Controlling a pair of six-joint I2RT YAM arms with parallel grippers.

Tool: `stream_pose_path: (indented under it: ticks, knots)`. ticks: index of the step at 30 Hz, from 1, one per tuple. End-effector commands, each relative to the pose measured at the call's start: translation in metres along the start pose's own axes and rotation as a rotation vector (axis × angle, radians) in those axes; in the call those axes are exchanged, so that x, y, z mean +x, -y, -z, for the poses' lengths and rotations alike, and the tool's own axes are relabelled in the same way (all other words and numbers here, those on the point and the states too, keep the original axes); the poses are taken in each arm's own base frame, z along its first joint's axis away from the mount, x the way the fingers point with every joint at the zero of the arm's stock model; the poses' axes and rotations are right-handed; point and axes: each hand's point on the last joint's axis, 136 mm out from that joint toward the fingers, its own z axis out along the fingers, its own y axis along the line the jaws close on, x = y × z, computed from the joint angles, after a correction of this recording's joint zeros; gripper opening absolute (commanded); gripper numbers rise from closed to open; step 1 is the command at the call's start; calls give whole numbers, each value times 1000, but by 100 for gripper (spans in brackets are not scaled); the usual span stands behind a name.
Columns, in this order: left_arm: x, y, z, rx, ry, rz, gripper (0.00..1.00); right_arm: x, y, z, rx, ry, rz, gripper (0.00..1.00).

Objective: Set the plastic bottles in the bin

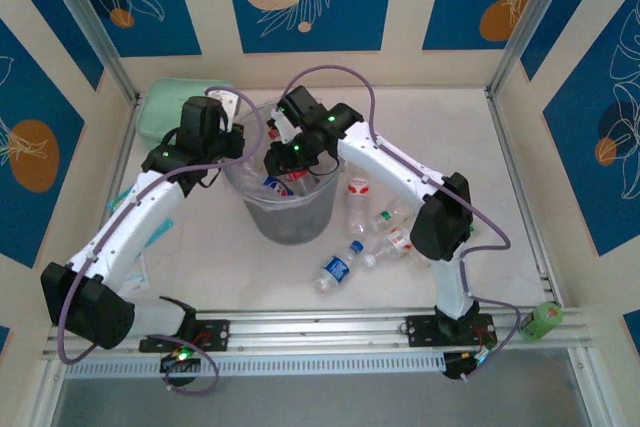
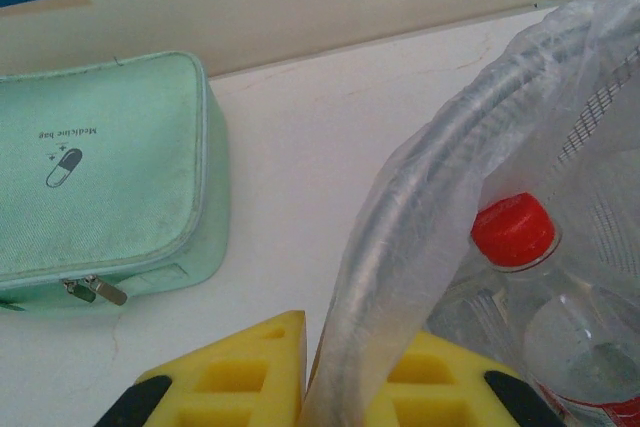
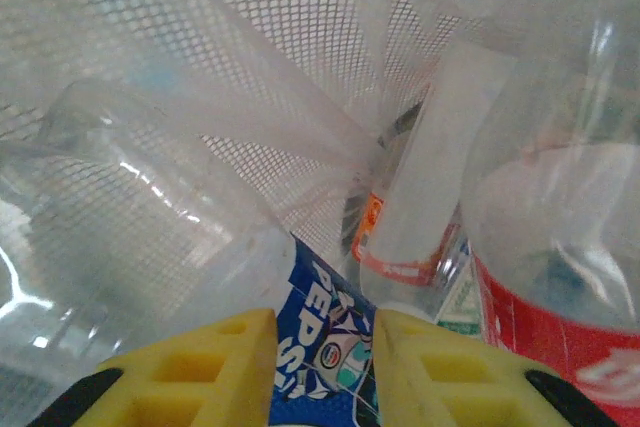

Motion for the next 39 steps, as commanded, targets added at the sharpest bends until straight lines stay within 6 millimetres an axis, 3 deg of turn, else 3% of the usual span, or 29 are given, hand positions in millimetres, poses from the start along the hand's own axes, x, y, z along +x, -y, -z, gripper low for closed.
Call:
stream_pose_path:
  ticks: [1, 6, 11, 19, 23, 33, 39]
  knots:
    - [37, 7, -13, 5, -121, -37, 0, 14, 9, -28, -4, -73, -38, 31]
    - [40, 6, -16, -4, -130, -42, 0, 7, 13, -29, -15, -37, -55, 31]
    - [42, 6, -18, -5, -135, -44, 0, -2, 5, -12, -18, 1, -26, 32]
    - [43, 7, -19, -4, -142, -45, 0, -18, -11, 57, -4, 125, 30, 54]
    - [42, 6, -18, -7, -137, -46, 0, -20, -10, 90, 4, 173, 26, 60]
    - [43, 6, -20, -9, -142, -47, 0, -15, 6, 161, 36, 298, -10, 69]
    - [44, 6, -21, -8, -145, -49, 0, -3, 42, 202, 103, 363, -103, 76]
